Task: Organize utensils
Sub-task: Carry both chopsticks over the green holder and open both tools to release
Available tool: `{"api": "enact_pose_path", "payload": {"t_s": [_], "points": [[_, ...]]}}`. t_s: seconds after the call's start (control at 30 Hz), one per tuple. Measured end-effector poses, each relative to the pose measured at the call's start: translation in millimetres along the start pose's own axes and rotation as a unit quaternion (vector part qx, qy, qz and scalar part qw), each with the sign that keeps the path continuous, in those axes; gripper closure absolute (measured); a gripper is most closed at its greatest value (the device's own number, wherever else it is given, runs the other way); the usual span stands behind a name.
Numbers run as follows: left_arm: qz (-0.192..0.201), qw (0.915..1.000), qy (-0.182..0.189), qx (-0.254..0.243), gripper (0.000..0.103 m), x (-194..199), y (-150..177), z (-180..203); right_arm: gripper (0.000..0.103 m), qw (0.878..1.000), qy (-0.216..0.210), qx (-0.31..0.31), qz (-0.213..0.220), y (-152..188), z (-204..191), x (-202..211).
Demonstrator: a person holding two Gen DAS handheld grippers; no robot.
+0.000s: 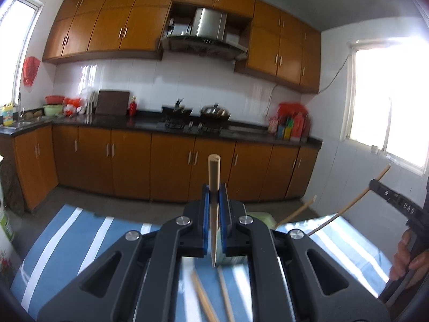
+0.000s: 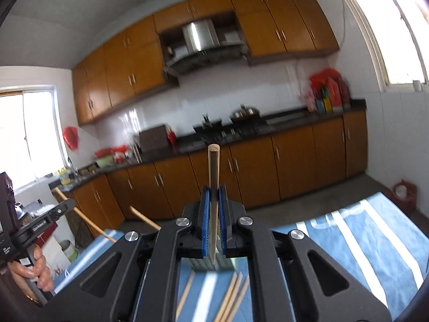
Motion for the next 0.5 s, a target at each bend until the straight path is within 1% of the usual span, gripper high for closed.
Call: {"api": "enact_pose_path", "payload": {"t_s": [0.1,0.17,0.27,0.33,0.43,0.5], "points": [[0.034,0.9994,0.006,0.003,0.095,-5.6,-19.7,14.4,0.096,1.0,-0.006,0.008,0.025,-10.3,-13.3,-7.6],[0.051,0.9987,0.004,0.004,0.095,-12.1,-28.2,22.3,0.096,0.999,-0.002,0.02,0.036,-13.1,-21.1,-18.8],[0.071,0.9974,0.008,0.013,0.095,-24.6,-37.2,31.9,0.096,0.999,0.007,0.033,0.037,-10.6,-25.3,-37.8],[0.083,0.9965,0.002,0.013,0.095,-37.1,-39.6,38.6,0.096,0.998,0.014,0.04,0.037,-7.9,-25.5,-48.8],[0.084,0.9964,-0.004,0.012,0.095,-55.3,-38.1,44.7,0.096,0.999,0.017,0.037,0.031,-3.6,-22.5,-63.0],[0.071,0.9974,-0.003,0.013,0.095,-69.5,-32.5,46.7,0.096,0.999,0.018,0.032,0.021,0.1,-19.7,-73.5]]}}
Point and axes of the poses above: each gripper's, at about its wrist camera, not at the fingertips, and x roughly against the way its jaws point, z to its right, y to its underside, the point moved 2 cm from there along -x, roughly the way its jaws point, and after that the axes turned 2 degrees about y, right-handed, at the moved point
